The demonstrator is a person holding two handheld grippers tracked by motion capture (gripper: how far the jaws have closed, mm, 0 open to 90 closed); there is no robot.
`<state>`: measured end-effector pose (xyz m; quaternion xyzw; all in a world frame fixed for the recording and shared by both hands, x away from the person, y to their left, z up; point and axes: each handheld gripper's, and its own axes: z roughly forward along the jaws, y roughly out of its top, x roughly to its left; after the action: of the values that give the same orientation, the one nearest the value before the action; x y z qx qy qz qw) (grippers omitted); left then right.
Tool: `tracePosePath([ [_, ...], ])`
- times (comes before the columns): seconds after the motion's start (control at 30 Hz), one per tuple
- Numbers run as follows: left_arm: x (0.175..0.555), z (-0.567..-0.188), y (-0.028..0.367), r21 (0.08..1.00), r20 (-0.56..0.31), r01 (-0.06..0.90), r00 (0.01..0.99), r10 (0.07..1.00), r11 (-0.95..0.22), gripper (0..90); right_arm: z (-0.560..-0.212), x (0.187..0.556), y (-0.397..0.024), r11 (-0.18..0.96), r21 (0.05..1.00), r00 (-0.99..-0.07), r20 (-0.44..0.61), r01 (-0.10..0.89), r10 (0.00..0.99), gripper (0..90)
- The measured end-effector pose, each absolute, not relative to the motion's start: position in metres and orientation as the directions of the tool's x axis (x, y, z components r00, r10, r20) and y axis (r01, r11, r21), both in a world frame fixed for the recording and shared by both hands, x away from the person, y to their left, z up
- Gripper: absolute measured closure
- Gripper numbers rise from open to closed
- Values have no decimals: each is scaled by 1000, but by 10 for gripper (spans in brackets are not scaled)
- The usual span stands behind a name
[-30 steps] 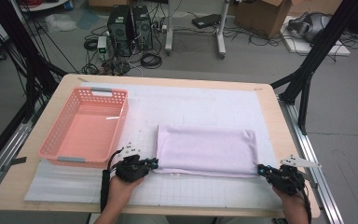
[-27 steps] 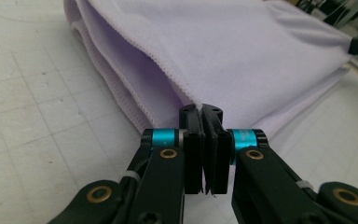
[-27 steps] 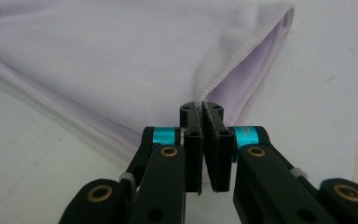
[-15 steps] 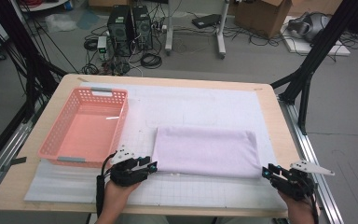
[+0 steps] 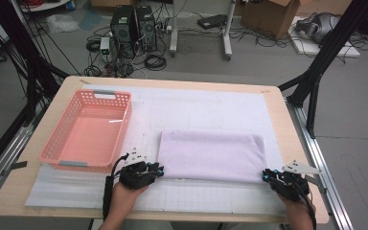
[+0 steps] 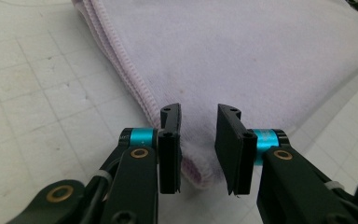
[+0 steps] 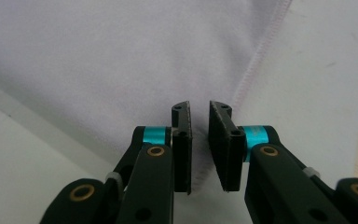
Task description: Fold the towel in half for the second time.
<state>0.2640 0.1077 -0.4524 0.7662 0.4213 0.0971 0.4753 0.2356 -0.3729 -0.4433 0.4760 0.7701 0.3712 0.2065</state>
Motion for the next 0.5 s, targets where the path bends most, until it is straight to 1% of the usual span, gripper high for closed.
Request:
tracePosePath([
  [0.07,262,-452,111,824,-257,536,639,725,-181,669,-442,232,-375,271,775,-461,28,570,887,766],
  [0.2,261,-446,117,864,-270,493,633,726,-108,527,-434,226,-380,249,818,-469,29,519,883,689],
  [0.33,259,-442,117,903,-227,418,660,716,-99,384,-428,226,-380,231,847,-471,26,479,882,543],
  [0.4,259,-441,116,914,-218,396,662,717,-88,307,-428,227,-379,228,855,-468,20,466,883,465],
  [0.43,259,-441,116,919,-214,386,660,720,-81,268,-428,228,-378,226,859,-472,21,460,881,412],
  [0.5,259,-440,116,926,-205,369,665,718,-77,241,-428,229,-377,230,865,-475,12,446,880,323],
])
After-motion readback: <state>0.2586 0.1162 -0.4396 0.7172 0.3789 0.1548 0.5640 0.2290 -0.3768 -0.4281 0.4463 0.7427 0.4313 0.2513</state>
